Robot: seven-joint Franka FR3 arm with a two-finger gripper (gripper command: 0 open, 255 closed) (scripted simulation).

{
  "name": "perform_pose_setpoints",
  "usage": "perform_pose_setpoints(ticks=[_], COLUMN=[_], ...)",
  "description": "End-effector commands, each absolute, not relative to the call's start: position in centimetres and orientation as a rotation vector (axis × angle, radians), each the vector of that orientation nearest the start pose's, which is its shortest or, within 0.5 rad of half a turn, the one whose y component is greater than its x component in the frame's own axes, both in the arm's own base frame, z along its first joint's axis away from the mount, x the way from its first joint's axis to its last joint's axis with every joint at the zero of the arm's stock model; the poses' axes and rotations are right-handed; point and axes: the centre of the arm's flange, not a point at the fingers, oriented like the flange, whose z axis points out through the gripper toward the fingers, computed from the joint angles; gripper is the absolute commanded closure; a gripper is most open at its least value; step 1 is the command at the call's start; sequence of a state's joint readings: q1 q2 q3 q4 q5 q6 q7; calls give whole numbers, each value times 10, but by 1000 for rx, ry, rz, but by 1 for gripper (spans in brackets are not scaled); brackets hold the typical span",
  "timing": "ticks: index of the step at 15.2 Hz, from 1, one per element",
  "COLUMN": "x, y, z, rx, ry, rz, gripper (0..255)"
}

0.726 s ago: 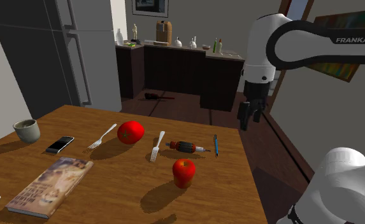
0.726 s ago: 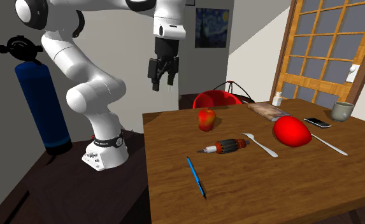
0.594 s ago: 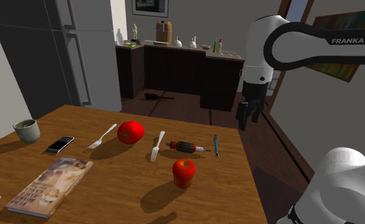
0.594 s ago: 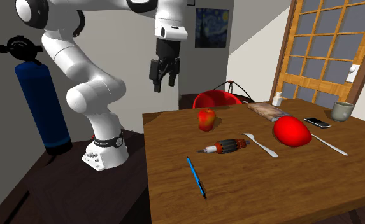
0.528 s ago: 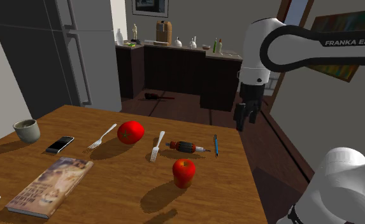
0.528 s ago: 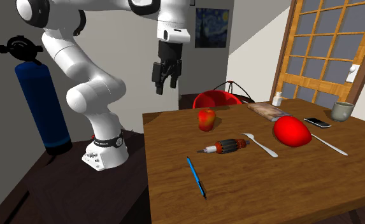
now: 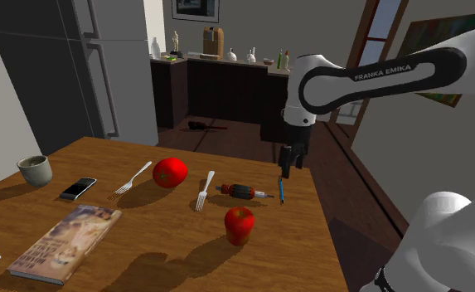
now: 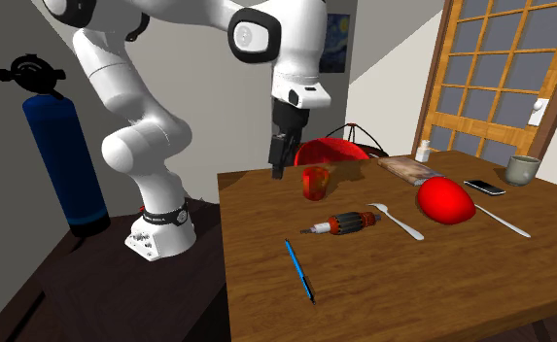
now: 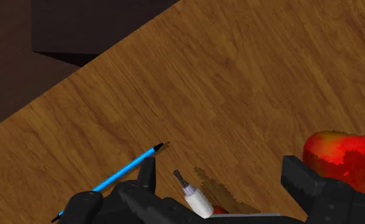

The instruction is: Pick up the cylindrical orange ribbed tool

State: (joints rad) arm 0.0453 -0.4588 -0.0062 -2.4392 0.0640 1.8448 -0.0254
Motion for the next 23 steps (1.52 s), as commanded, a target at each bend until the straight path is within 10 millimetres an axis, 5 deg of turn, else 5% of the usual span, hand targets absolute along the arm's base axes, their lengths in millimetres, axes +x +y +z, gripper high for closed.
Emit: perform_pose_setpoints(ticks=[1,11,21,22,23], x=[414,512,515,514,514], y=[26,46,47,46,46], z=[441,356,314,314,314], rx=[-3056,-2965,-2963,-2963,-2963], ry=[-113,-326,-331,-331,-331], rz=[204,187,187,187,187], gripper=[0,0,0,255,255])
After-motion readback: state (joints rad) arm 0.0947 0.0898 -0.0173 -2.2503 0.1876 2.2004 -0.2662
